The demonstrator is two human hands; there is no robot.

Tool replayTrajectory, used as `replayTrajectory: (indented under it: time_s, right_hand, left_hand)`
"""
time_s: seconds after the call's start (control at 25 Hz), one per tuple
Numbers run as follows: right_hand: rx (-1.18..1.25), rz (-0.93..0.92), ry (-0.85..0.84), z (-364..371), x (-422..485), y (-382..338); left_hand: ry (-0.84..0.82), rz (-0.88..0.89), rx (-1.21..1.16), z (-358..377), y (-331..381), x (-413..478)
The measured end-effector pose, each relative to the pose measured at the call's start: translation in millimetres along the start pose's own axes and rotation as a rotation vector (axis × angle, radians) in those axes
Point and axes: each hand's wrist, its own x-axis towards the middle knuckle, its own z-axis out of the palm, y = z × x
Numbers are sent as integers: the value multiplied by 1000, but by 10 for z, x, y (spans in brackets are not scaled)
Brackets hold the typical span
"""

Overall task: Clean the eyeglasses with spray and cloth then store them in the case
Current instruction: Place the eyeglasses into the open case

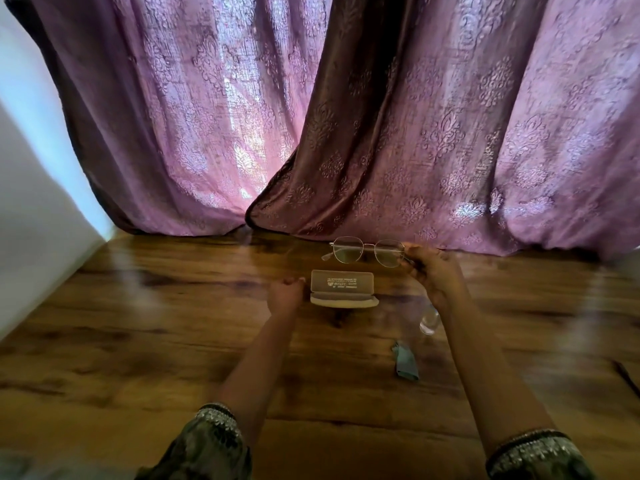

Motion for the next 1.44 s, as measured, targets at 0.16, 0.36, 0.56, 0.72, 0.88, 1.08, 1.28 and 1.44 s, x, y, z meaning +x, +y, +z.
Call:
replayTrajectory:
  time_s: [0.16, 0.36, 0.56, 0.72, 0.88, 1.08, 1.28, 1.44]
  right_hand:
    - [-37, 1, -2, -48, 46, 127]
    - [-21, 54, 14, -103, 111, 209]
    - [-24, 53, 57, -99, 128, 224]
    - [-34, 48, 82, -117, 139, 241]
    - [-13, 61, 105, -123, 123, 284]
    - [17, 123, 97, -77, 74, 397]
    - [-26, 224, 110, -31, -80, 651]
    - [-83, 317, 115, 8, -199, 937]
  left_hand:
    - [-22, -100, 26, 83, -190, 49]
    - [-78, -221, -73, 178, -287, 163]
    - [-138, -312, -148, 231, -294, 243]
    - [-175, -356, -162, 236, -247, 234]
    - [-175, -295, -160, 213, -259, 175]
    - [-180, -208, -191, 91, -397, 52]
    - [-131, -143, -258, -142, -535, -151]
    - [-78, -131, -294, -321, -683, -278]
